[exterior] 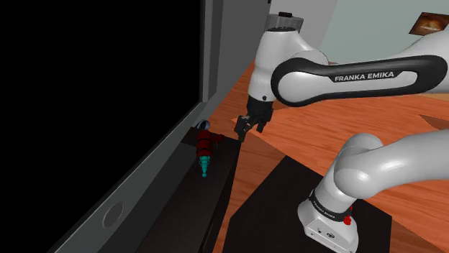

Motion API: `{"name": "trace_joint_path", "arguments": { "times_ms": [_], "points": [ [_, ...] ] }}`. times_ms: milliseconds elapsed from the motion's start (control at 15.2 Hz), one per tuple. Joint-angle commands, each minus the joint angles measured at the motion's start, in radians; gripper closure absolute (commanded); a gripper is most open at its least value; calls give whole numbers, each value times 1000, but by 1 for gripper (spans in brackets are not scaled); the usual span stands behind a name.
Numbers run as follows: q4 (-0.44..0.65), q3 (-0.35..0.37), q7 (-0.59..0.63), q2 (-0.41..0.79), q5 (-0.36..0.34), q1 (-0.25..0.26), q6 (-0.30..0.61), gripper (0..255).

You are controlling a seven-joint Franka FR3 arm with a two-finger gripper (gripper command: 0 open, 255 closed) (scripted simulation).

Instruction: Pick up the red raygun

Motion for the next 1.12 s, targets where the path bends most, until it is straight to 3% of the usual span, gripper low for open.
{"name": "trace_joint_path", "arguments": {
  "times_ms": [0,330,462,594,792,990,1056],
  "points": [
    [-26,71,85,36,5,-13,112,0],
    [-42,278,324,185,-44,-104,374,0],
    [-28,379,444,259,-102,-178,468,0],
    [-4,500,585,336,-194,-285,551,0],
    [57,743,847,451,-408,-534,637,0],
    [143,1113,1141,556,-686,-925,651,0],
    [142,1169,1154,558,-697,-982,663,0]
  ]
}}
